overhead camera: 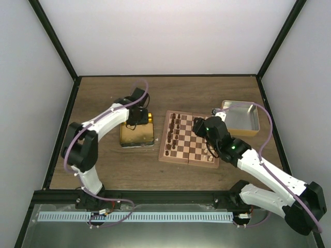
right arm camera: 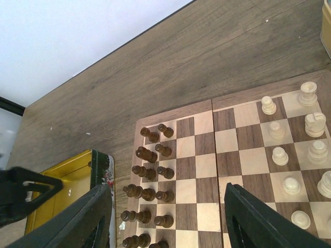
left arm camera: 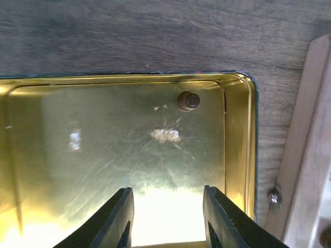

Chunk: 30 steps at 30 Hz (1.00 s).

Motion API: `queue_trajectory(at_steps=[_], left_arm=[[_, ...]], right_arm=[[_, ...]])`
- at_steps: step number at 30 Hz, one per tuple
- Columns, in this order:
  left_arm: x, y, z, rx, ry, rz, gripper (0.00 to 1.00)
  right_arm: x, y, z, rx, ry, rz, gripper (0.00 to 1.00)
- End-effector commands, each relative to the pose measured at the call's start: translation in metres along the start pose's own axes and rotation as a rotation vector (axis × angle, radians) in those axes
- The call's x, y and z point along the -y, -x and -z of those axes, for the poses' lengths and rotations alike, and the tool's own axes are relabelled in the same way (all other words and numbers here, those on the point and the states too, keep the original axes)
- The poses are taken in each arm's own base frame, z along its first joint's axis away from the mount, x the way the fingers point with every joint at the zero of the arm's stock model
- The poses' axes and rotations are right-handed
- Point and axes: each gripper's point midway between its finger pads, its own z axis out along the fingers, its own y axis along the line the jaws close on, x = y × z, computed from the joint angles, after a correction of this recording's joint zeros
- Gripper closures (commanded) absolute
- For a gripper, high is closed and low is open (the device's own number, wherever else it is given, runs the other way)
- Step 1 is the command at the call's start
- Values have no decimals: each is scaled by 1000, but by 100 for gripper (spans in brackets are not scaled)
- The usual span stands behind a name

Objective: Set up the chess pieces on the board
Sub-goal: Pick up the chess piece from the storage box.

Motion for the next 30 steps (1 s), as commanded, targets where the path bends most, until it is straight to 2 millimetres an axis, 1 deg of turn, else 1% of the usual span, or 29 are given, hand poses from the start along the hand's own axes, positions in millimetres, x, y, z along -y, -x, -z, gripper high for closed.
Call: queue_trajectory(at_steps=[1, 3, 6, 10, 15, 19, 24, 30], left_arm=[[20, 22, -26, 58, -38, 85, 60], [26, 30, -33, 81, -50, 100, 60], [27, 38, -43, 106, -35, 101, 60], [38, 39, -59, 79, -63, 70, 60], [28, 40, -73, 75, 12, 87, 60], [27, 42, -79, 76, 32, 95, 67], [25, 44, -83, 81, 52, 96, 70], [25, 47, -89, 85, 61, 87, 82]], right_arm=[[2, 10, 8, 49, 1, -19, 39], [5, 11, 11, 58, -2, -22, 38], [7, 11, 12, 63, -4, -25, 38], [8, 10, 11, 61, -6, -29, 38], [9, 11, 13, 65, -8, -30, 38], [10, 12, 14, 70, -14, -31, 38], [11, 12, 15, 72, -15, -34, 38], [11, 13, 15, 74, -16, -33, 38]])
